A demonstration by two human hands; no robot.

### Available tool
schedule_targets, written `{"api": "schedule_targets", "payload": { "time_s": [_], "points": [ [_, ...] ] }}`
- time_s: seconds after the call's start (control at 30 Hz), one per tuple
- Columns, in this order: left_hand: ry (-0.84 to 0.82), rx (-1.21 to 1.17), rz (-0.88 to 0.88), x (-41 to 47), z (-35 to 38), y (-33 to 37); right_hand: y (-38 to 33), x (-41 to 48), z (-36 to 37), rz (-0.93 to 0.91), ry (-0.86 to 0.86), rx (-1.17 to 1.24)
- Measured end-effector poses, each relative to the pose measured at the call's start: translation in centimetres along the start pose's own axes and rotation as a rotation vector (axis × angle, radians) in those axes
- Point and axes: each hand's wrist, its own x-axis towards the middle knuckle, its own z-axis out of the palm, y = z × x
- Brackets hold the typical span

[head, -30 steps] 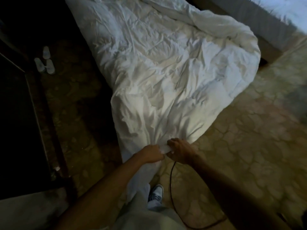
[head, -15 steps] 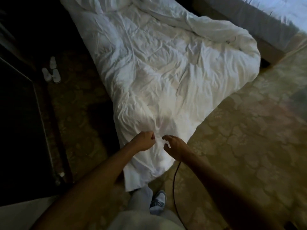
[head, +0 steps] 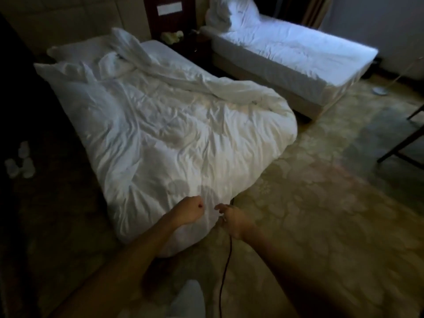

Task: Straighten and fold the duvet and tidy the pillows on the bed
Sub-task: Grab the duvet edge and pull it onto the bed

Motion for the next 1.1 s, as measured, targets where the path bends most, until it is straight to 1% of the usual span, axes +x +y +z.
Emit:
{"api": "schedule_targets", "payload": {
  "time_s": [0.17, 0.3, 0.4, 0.5, 0.6, 0.67, 0.77, 0.83, 0.9, 1.0, 1.03, 1.1],
  "points": [
    [-0.027, 0.060, 0.110, 6.6, -1.7, 9.0, 4.7, 2.5, -7.2, 0.102, 0.096, 0.094],
    [-0.041, 0.124, 0.203, 13.5, -2.5, 16.6, 10.2, 6.1, -12.8, 0.162, 0.175, 0.137],
    [-0.055, 0.115, 0.250, 20.7, -3.2, 21.9, 16.1, 9.4, -17.5, 0.209, 0.205, 0.164],
    [-0.071, 0.105, 0.288, 27.7, -4.2, 27.9, 22.0, 11.7, -23.2, 0.300, 0.214, 0.190],
    [-0.061, 0.108, 0.337, 34.3, -5.7, 35.4, 27.7, 14.1, -30.2, 0.338, 0.314, 0.225],
    [-0.068, 0.138, 0.403, 38.3, -6.3, 40.7, 30.9, 15.0, -35.3, 0.375, 0.367, 0.254],
    [-0.039, 0.193, 0.486, 45.0, -6.9, 48.8, 37.7, 17.1, -42.2, 0.391, 0.439, 0.265],
    [-0.036, 0.192, 0.507, 49.6, -6.9, 53.9, 42.5, 18.8, -46.6, 0.405, 0.481, 0.273],
    [-0.045, 0.209, 0.525, 54.4, -6.7, 58.7, 47.6, 20.6, -50.6, 0.435, 0.488, 0.241],
    [-0.059, 0.220, 0.508, 61.8, -7.0, 64.4, 54.8, 23.6, -56.2, 0.421, 0.509, 0.207],
    [-0.058, 0.230, 0.499, 63.4, -7.4, 65.5, 56.4, 24.3, -57.7, 0.403, 0.503, 0.192],
    [-0.072, 0.189, 0.454, 68.7, -8.3, 69.5, 61.8, 26.9, -62.7, 0.380, 0.463, 0.183]
  ]
}}
